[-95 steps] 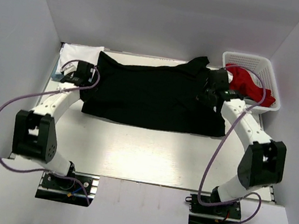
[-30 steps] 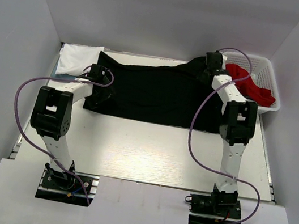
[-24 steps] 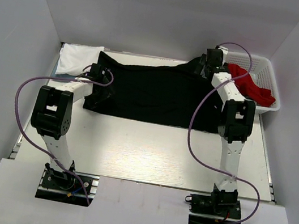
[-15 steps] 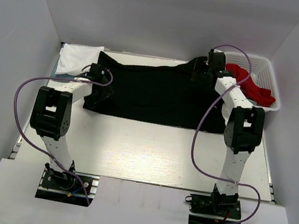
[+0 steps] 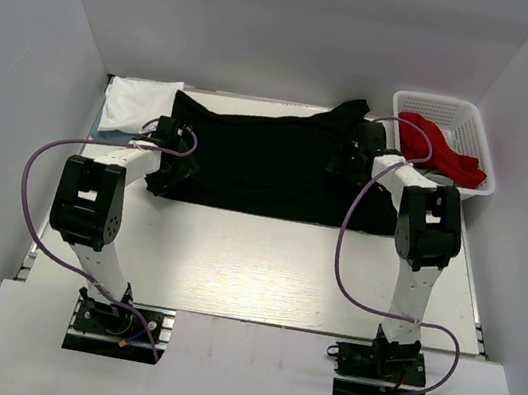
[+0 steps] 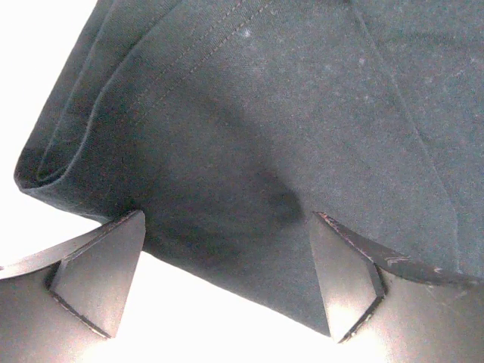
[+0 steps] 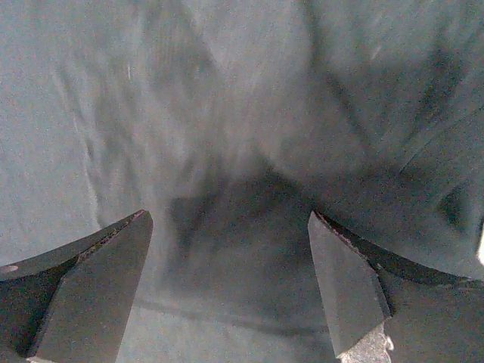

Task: Fold and stack the t-shirts
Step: Fold the flattened tshirt in 1/3 of the way

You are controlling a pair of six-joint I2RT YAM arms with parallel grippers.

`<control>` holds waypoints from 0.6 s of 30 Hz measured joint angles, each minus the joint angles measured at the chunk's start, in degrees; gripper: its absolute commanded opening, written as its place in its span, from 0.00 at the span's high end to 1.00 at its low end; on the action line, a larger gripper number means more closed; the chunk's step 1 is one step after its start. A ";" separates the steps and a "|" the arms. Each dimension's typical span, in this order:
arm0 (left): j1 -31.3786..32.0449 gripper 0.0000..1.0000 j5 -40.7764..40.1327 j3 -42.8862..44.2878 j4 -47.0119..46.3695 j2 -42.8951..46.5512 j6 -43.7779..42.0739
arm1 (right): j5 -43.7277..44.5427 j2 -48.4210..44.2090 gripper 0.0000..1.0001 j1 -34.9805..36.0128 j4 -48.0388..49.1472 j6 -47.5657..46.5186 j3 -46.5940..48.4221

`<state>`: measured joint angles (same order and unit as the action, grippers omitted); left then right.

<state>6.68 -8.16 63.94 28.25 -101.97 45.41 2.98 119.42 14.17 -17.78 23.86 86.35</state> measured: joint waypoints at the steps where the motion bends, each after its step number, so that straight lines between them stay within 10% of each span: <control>1: -0.02 0.00 -0.02 0.00 0.02 0.00 0.00 | 0.50 0.15 0.10 -0.15 1.14 0.42 0.00; 18: -0.17 0.00 -1.68 0.07 0.46 -0.26 -0.39 | 13.16 12.98 0.10 -2.93 5.77 1.16 18.16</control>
<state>6.50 -9.85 64.01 28.71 -102.24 45.01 16.14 132.40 11.25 -12.01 25.02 104.51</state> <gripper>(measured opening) 0.995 0.896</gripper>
